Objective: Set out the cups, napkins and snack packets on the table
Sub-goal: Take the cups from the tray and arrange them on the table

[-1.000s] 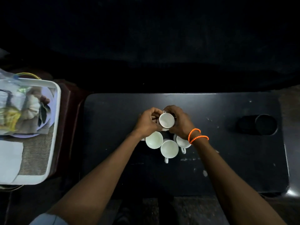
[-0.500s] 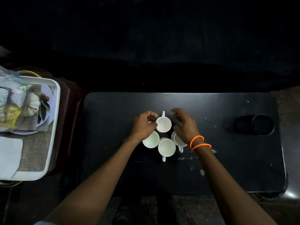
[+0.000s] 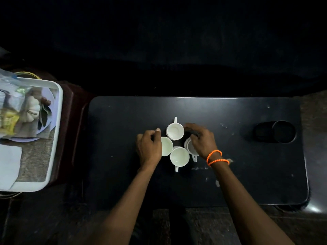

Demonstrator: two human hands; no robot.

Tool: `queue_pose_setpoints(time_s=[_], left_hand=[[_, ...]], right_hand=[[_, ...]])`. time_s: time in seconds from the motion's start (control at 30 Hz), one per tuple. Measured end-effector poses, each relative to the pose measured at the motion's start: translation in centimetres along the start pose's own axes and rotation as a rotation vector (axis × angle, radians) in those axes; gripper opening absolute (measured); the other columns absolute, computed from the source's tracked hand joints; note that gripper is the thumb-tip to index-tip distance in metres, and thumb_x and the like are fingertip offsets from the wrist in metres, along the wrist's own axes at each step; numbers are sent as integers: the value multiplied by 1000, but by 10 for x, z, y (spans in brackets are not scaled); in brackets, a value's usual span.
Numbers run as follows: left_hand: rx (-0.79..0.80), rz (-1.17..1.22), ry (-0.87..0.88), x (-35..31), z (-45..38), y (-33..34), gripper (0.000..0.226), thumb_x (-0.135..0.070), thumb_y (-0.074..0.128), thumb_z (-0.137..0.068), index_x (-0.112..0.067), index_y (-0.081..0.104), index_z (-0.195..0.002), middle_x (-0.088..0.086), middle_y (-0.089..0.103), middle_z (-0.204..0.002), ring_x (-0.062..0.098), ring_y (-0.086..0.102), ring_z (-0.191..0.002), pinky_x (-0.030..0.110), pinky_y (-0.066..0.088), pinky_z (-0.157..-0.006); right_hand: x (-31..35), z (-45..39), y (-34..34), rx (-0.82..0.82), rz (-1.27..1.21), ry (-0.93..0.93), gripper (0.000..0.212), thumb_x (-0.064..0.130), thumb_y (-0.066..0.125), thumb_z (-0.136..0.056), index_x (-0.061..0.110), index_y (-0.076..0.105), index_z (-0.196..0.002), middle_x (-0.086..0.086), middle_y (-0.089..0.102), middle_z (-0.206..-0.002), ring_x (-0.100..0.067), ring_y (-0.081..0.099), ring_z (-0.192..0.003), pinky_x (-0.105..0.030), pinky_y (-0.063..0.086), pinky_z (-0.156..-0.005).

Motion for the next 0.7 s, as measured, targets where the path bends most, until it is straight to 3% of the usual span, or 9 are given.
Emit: queue_pose_setpoints(time_s=[0.1,0.2,0.3,0.4,0.53,0.6,0.63,0.7], left_hand=[[-117,27,105,-11,16,-6,21,-37,61,-99,-20,72,-101,1,58,-113,25,59,-111,46,46,-104],[-129,100,271,-27,44,-4,17,-27,63,-99,-16,71,-108,-1,60,-107,22,63,-96,44,54,-89],[108,-29,254,-35,68,17,28,-28,61,-95,-24,65,-123,3,73,-100,28,69,-90,43,57,-79],[376,-308,218,-38,84,42,60,-28,59,-91,-35,42,-149,11,72,-114,39,66,-106,43,57,-82],[441,-449,232,-45,86,58,69,-24,58,-94,-22,33,-158,18,68,-124,41,63,-116,47,54,-91],[463,-397,147,-48,82,62,57,-22,55,-93,-20,44,-149,20,69,-121,43,70,-103,44,58,-84],[484,-351,93,-49,81,63,49,-22,52,-92,-21,49,-141,19,70,-116,40,75,-85,38,61,-72],[520,-284,17,-52,80,62,40,-22,47,-89,-23,55,-128,13,72,-106,28,73,-50,20,52,-46]], right_hand=[[-10,5,-10,-150,-31,80,46,-7,53,-84,12,73,-122,-5,75,-122,-24,68,-116,-31,50,-107],[-19,16,-18,-265,-93,184,37,-3,57,-86,11,75,-116,-5,77,-114,-21,71,-103,-22,50,-94],[-26,28,-19,-259,-145,265,35,-1,60,-87,15,77,-112,-4,76,-112,-16,68,-100,-22,47,-92],[-36,43,-18,-208,-153,313,31,5,57,-90,15,75,-113,-4,75,-115,-17,65,-101,-26,48,-91],[-40,56,-12,-170,-239,341,38,24,45,-89,22,74,-112,-3,73,-119,-23,64,-112,-39,52,-97],[-41,58,-10,-172,-294,356,37,28,44,-87,32,74,-107,2,73,-117,-22,65,-112,-44,54,-97],[-42,59,-9,-174,-321,351,34,28,44,-87,38,73,-102,6,73,-114,-20,66,-110,-45,55,-96],[-42,60,-9,-187,-367,343,34,26,45,-89,44,73,-96,8,74,-112,-18,67,-109,-47,56,-95]])
Point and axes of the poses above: each hand's wrist, its own z-axis away from the middle knuckle, its own y-axis out of the palm, x = y × z, the point moved 3 cm from there along -z, towards the middle knuckle
